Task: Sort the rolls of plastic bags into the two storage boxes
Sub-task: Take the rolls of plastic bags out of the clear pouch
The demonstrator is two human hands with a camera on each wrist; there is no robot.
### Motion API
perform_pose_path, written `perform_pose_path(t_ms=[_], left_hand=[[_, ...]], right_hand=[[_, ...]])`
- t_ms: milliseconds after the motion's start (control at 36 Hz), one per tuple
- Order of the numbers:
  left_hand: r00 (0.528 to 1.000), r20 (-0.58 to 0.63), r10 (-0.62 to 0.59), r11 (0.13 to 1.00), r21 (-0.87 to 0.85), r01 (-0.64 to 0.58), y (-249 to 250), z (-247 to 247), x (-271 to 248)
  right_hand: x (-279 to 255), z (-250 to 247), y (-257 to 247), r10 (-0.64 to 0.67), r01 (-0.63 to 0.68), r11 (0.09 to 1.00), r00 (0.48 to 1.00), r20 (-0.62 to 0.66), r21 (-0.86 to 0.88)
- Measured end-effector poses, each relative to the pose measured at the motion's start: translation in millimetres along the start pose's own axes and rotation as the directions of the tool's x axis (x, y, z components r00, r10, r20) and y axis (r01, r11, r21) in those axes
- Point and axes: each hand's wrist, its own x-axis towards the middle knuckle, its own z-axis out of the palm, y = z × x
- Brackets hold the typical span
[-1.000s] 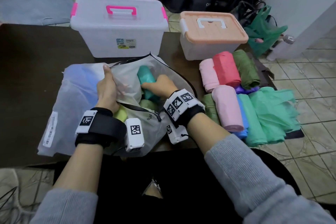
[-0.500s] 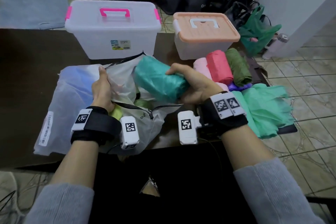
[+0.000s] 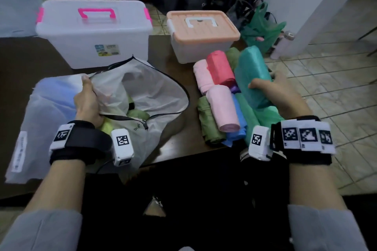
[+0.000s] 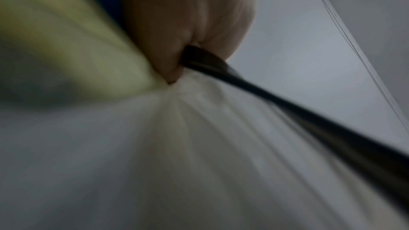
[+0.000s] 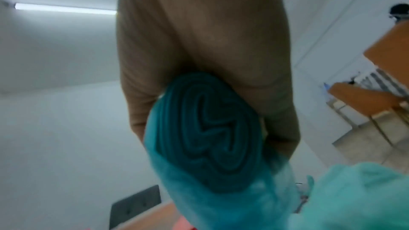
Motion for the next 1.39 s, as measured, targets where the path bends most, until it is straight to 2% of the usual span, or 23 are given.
perform_pose_path(t_ms=[83,194,361,472,556,639,722,833,889,944,972,1028,1055,1111,1194,1278,1389], left_hand=[[1.000,-0.009,0.002,1.000,0.006,-0.002,-1,1,-1],[1.000,-0.011,0.002,1.000,-0.002,-0.002,0,1,-3],[1.000,-0.012,-0.004,1.000,0.004,0.004,0,1,-4],[1.000,-0.019,-0.011,1.000,0.023,0.011,2,1,-5],[1.000,-0.026,-0.014,0.999,0.047,0.015,2,1,-7],[1.000,-0.020,0.009,0.998,0.064,-0.007,3,2,-11],[0.999,-0.029,0.020,0.994,0.105,-0.017,4,1,-10],[1.000,-0.008,0.017,0.980,0.197,-0.015,12,-4,-11],[0.995,0.002,0.098,0.935,0.342,-0.092,21,-5,-16],[0.972,0.006,0.237,0.859,0.466,-0.212,29,-7,-17],[0.949,-0.010,0.316,0.793,0.552,-0.258,31,-10,-19],[0.875,-0.074,0.479,0.645,0.705,-0.294,33,-18,-20],[0.845,-0.114,0.522,0.605,0.748,-0.273,33,-21,-24],[0.839,-0.165,0.519,0.563,0.804,-0.190,28,-25,-30],[0.905,-0.245,0.348,0.531,0.847,0.025,22,-27,-31],[0.920,-0.319,0.228,0.601,0.790,0.125,22,-32,-29],[0.923,-0.356,0.149,0.672,0.721,0.170,24,-47,-21]], right_hand=[[1,0,22,0.071,-0.083,0.986,0.994,-0.088,-0.147],[-3,14,41,0.166,-0.177,0.956,0.984,-0.068,-0.232],[-2,22,44,0.161,-0.164,0.944,0.986,-0.033,-0.288],[-2,24,37,0.174,-0.174,0.800,0.983,-0.056,-0.574],[-5,32,35,0.186,-0.174,0.760,0.981,-0.046,-0.627],[-6,38,36,0.195,-0.188,0.765,0.979,-0.057,-0.616],[-7,41,36,0.172,-0.203,0.756,0.979,-0.110,-0.623],[-12,47,28,-0.008,-0.126,0.760,0.979,-0.203,-0.637],[-13,53,21,-0.107,-0.033,0.770,0.978,-0.179,-0.638],[-13,60,13,-0.174,0.063,0.768,0.978,-0.113,-0.638],[-12,64,10,-0.188,0.099,0.764,0.980,-0.073,-0.638],[-11,73,5,-0.194,0.148,0.746,0.981,0.001,-0.650],[-9,77,4,-0.191,0.165,0.732,0.981,0.033,-0.661],[-5,83,5,-0.164,0.177,0.700,0.983,0.085,-0.692],[1,88,12,-0.085,0.158,0.641,0.987,0.135,-0.751],[1,89,19,-0.068,0.164,0.531,0.986,0.151,-0.831],[0,90,23,-0.095,0.179,0.509,0.984,0.152,-0.842]])
